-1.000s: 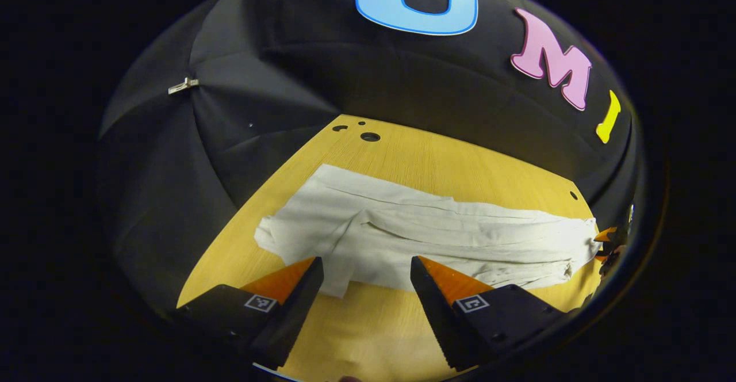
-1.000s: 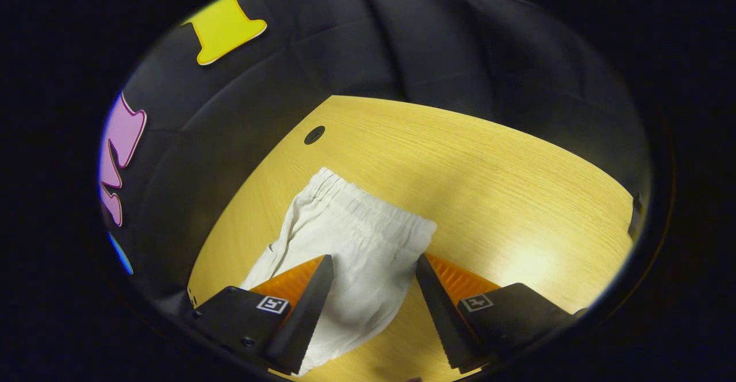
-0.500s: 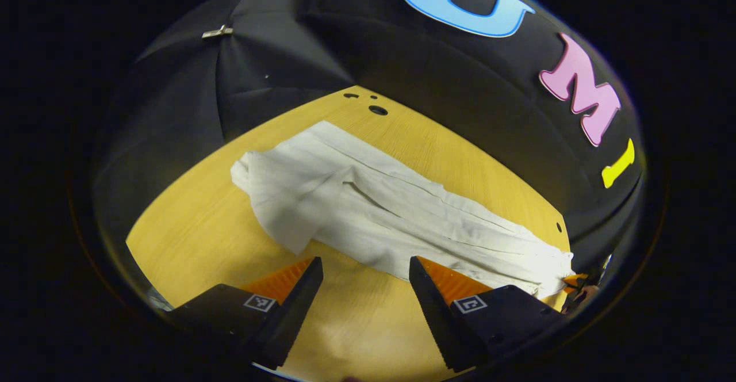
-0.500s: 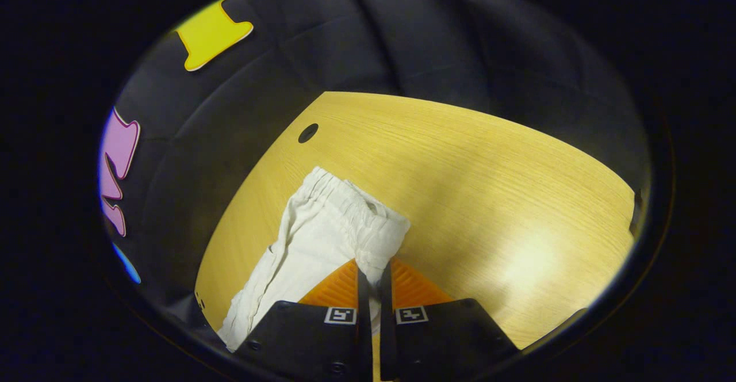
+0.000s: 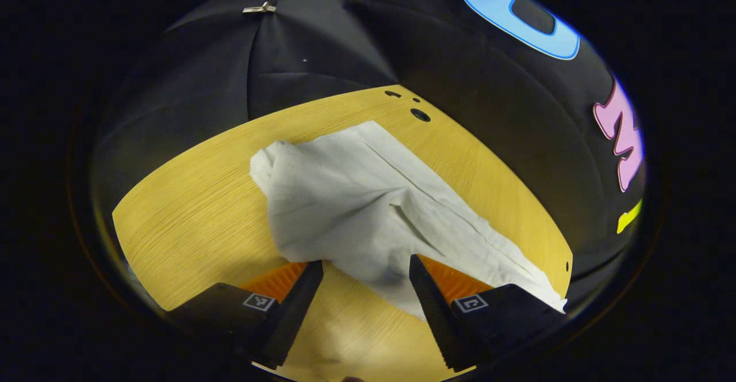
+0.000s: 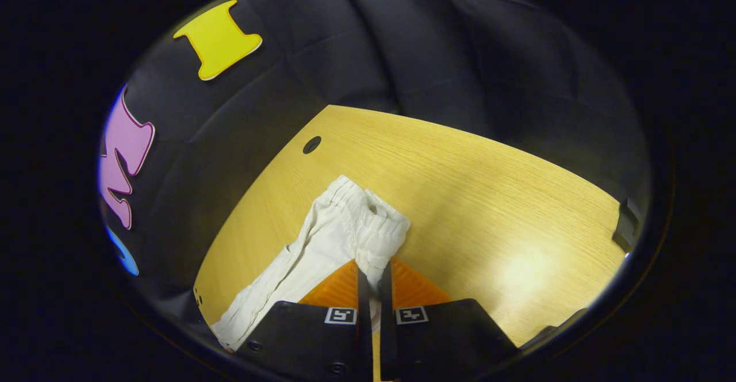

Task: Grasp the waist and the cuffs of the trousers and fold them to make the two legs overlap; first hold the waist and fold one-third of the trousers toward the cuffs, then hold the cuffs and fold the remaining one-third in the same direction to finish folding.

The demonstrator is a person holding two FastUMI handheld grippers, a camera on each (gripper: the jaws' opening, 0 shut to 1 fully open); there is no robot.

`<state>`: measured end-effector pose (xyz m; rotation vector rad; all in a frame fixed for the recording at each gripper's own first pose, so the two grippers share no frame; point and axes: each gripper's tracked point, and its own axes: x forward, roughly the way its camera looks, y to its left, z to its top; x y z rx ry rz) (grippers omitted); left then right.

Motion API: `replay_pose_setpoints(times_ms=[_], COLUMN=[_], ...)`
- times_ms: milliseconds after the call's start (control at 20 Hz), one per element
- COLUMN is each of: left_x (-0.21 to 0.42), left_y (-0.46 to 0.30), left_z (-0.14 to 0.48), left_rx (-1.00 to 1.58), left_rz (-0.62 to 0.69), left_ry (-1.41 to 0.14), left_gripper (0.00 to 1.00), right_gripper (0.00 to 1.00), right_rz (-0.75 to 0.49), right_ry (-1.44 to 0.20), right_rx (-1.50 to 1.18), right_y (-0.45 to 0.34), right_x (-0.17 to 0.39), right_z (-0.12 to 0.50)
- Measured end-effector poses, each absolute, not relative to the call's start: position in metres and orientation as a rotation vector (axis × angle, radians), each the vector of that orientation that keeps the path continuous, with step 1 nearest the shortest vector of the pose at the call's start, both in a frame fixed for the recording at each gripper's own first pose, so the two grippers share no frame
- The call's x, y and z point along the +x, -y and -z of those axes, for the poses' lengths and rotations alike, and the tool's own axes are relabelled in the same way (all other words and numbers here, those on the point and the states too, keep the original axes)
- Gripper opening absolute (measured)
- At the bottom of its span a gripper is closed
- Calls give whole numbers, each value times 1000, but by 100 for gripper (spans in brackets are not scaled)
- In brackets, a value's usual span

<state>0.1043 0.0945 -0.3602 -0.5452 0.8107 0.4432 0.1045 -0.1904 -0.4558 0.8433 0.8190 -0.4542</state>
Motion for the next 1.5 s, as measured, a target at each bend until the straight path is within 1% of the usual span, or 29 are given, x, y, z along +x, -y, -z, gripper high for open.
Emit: replay_pose_setpoints(times_ms=[200, 300, 450, 550, 650, 800, 950, 1100, 1200, 1350, 1500], left_x=[131, 140, 132, 137, 135, 125, 114, 92, 85, 64, 45], left_y=[-98, -100, -111, -108, -105, -96, -81, -66, -62, -52, -42], left_z=[360, 368, 379, 379, 378, 371, 363, 358, 358, 355, 351], left_rx=[-584, -561, -463, -486, -516, -491, -485, -514, -534, -560, -567], left_rz=[-469, -489, -549, -523, -503, -478, -426, -407, -403, -395, -387], left_ry=[-802, -825, -865, -870, -871, -868, -840, -848, -851, -864, -876], left_gripper=[96, 95, 51, 21, 8, 6, 6, 6, 6, 6, 6], right_gripper=[10, 10, 10, 10, 10, 10, 10, 10, 10, 10, 10], right_rz=[459, 454, 451, 447, 441, 441, 461, 441, 397, 301, 206], right_ry=[-822, -833, -839, -828, -805, -745, -686, -640, -612, -552, -493], right_rx=[843, 834, 812, 801, 798, 794, 781, 716, 649, 551, 481], right_y=[189, 187, 187, 188, 190, 195, 204, 210, 213, 207, 196], right_x=[104, 103, 103, 103, 104, 104, 105, 105, 105, 109, 102], right_z=[457, 460, 460, 459, 456, 444, 432, 413, 398, 375, 342])
